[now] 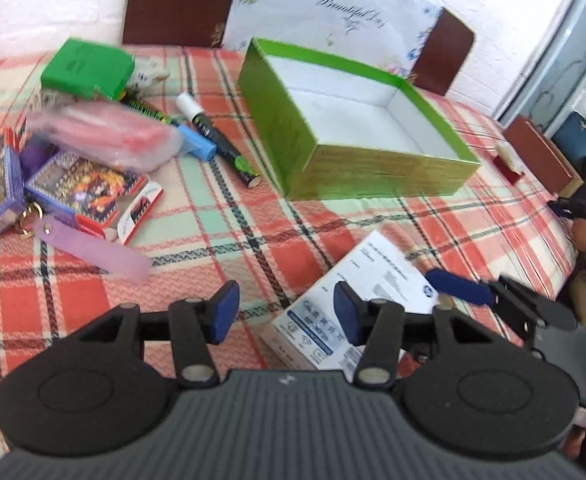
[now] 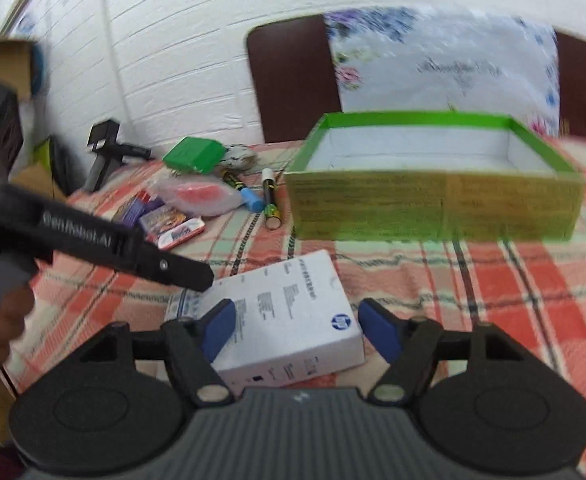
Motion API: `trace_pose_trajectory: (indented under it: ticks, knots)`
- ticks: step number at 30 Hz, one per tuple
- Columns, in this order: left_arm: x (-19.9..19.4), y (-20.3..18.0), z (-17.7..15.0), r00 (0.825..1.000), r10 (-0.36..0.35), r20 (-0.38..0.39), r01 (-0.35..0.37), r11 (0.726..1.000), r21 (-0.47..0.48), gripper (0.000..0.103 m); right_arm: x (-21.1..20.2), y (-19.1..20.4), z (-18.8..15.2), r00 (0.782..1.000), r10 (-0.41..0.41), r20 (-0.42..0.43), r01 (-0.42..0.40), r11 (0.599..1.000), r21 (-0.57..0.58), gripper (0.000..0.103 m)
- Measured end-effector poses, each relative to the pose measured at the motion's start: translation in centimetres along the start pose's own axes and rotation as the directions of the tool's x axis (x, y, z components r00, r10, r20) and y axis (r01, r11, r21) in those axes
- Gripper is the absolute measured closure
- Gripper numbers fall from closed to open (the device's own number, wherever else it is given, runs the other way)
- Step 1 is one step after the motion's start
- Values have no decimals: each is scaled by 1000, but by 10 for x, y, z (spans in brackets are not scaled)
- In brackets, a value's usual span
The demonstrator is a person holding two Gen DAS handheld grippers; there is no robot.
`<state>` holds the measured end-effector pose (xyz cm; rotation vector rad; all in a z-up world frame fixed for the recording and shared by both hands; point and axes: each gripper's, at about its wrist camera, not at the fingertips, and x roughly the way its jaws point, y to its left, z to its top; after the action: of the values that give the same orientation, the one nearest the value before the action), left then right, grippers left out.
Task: Organize objects
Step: 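Carry the HP box into the green box and open the right gripper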
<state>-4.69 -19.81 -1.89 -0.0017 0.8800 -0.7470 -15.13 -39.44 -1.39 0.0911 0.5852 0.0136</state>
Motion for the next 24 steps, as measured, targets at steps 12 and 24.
trace_pose_trajectory:
  ticks: [12,24]
  knots:
    - [15,-11,-16,998,-28,-48,31,997,71,39,19,8,2,996,64,-61,-71,990,-122,0]
    - [16,-14,-3,1000,-17,-9,17,995,101,39,2,16,-11,996,51,-70,-60,989,-132,0]
